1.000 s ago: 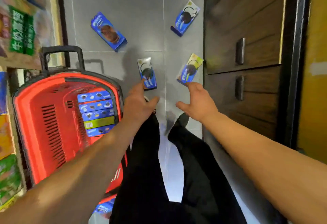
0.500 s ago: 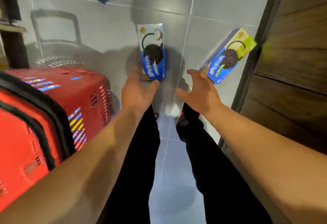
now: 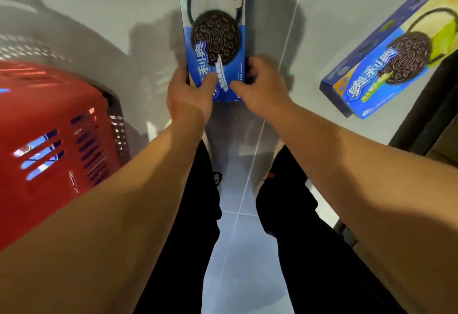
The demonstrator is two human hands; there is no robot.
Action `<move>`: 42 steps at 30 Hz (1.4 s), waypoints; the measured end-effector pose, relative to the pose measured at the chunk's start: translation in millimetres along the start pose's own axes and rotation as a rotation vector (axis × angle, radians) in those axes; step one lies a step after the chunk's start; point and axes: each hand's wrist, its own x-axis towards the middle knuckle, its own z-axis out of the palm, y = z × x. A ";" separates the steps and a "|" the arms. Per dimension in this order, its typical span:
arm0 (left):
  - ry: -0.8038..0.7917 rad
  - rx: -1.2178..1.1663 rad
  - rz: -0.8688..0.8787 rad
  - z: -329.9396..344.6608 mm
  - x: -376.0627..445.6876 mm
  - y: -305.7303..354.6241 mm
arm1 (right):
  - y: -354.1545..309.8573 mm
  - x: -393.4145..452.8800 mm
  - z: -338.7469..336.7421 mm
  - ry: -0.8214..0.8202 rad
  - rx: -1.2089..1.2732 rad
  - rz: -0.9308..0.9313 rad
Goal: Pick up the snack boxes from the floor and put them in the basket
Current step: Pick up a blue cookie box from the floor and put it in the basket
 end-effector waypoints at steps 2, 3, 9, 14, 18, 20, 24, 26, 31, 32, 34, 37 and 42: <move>-0.039 -0.105 -0.036 -5.0 -11.5 -0.7 | -1.4 -10.7 -4.0 -0.033 0.044 0.029; -0.066 -0.152 -0.063 -8.7 -18.6 1.6 | -1.1 -17.2 -7.8 -0.045 0.076 0.043; -0.274 -0.285 -0.218 -55.1 -97.7 59.6 | -32.1 -107.4 -75.5 -0.081 0.270 0.091; -0.372 -0.336 -0.261 -114.4 -197.7 123.3 | -87.0 -212.9 -131.3 -0.180 0.480 0.222; -0.465 -0.324 -0.137 -178.3 -282.5 187.4 | -151.7 -304.9 -187.3 -0.004 0.587 0.204; -0.427 -0.232 0.016 -211.1 -308.5 211.8 | -177.9 -342.8 -213.4 0.203 0.496 0.134; -0.307 0.190 0.482 -295.8 -360.9 260.2 | -230.7 -424.0 -265.8 0.381 0.230 -0.041; -0.297 0.300 0.644 -336.0 -385.0 278.9 | -253.4 -462.3 -279.4 0.401 0.143 -0.132; -0.301 0.591 0.889 -416.6 -435.9 303.7 | -299.9 -553.2 -286.0 0.453 0.123 -0.323; -0.319 0.609 0.904 -423.5 -443.6 306.5 | -302.4 -562.0 -284.9 0.445 0.136 -0.324; -0.336 0.601 0.958 -439.8 -462.3 305.9 | -303.7 -584.4 -279.5 0.417 0.153 -0.334; -0.338 0.528 0.945 -459.8 -489.7 293.3 | -299.9 -616.7 -272.5 0.367 0.249 -0.326; -0.370 0.412 0.840 -472.9 -524.4 256.1 | -283.0 -665.3 -265.5 0.319 0.373 -0.378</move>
